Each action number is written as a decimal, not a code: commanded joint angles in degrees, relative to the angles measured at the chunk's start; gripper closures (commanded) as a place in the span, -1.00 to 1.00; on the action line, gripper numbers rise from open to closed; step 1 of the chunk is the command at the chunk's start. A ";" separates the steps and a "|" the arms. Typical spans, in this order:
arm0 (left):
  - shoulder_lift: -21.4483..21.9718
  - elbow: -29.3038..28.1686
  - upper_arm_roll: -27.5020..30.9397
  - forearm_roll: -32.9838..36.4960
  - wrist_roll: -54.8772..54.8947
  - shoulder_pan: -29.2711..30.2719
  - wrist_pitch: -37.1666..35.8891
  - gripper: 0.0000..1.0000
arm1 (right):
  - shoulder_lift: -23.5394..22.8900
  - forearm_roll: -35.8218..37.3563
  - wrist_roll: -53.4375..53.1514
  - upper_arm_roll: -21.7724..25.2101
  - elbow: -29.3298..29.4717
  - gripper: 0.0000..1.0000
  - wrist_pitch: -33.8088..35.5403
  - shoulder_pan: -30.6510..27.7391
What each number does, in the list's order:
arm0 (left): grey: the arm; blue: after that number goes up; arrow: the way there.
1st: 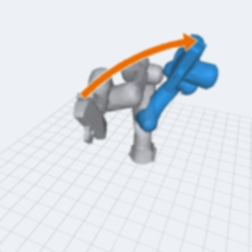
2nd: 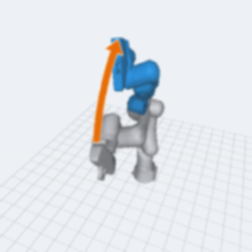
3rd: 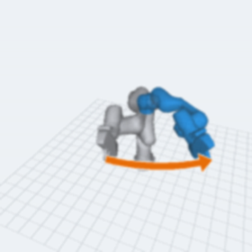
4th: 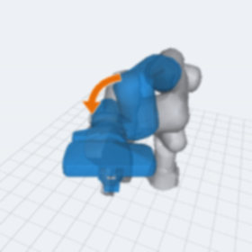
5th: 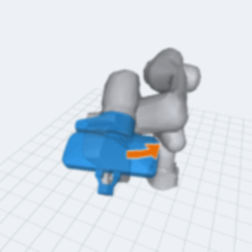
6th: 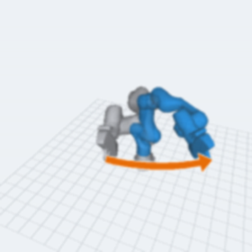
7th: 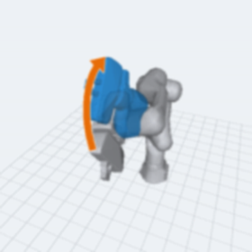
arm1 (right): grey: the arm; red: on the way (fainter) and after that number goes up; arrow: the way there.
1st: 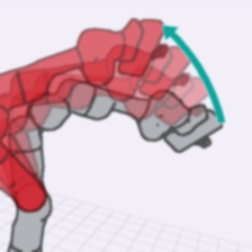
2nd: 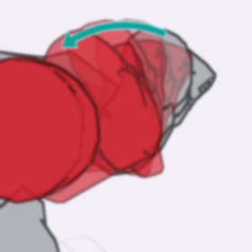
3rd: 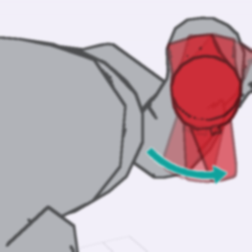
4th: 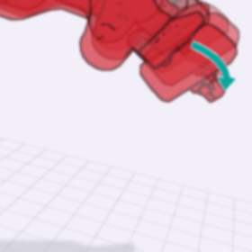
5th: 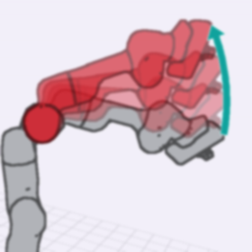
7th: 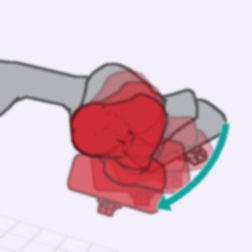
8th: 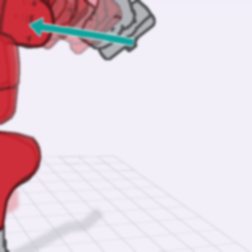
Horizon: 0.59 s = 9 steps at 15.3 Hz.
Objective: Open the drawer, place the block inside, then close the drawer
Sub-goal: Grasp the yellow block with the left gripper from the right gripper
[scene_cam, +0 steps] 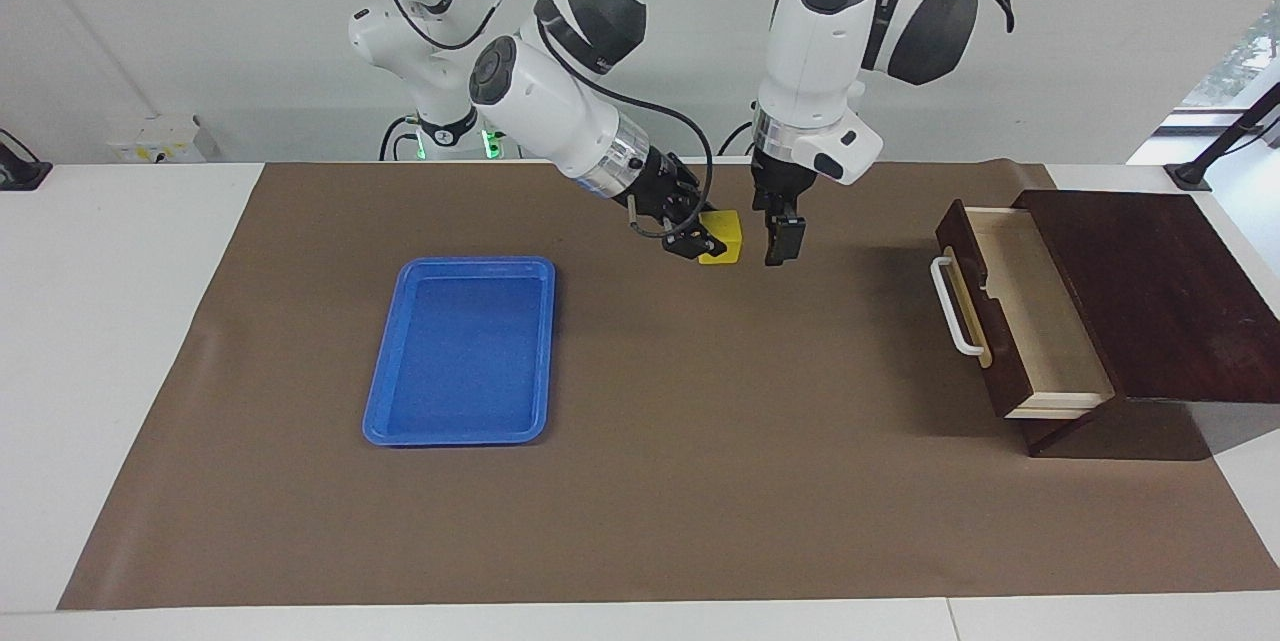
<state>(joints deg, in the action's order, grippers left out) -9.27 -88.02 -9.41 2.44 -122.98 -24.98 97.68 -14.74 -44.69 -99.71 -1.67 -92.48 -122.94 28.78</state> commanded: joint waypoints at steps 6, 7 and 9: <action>-3.91 5.66 0.88 1.07 -4.81 -3.93 -3.81 -0.96 | 0.15 -1.28 0.84 0.09 -0.16 1.00 -1.25 0.22; -3.91 5.66 0.88 1.16 -4.81 -3.94 -3.81 -0.83 | 0.15 -1.28 0.84 0.00 -0.16 1.00 -1.16 0.13; -3.91 5.66 0.88 1.86 -4.72 -3.94 -3.63 -0.53 | 0.15 -1.71 0.84 0.09 -0.16 1.00 -1.16 0.22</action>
<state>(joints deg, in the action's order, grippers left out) -12.08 -84.53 -9.34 3.13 -126.82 -27.57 95.84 -14.74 -44.74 -99.71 -1.61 -92.48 -122.90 28.81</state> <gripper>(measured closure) 0.123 0.449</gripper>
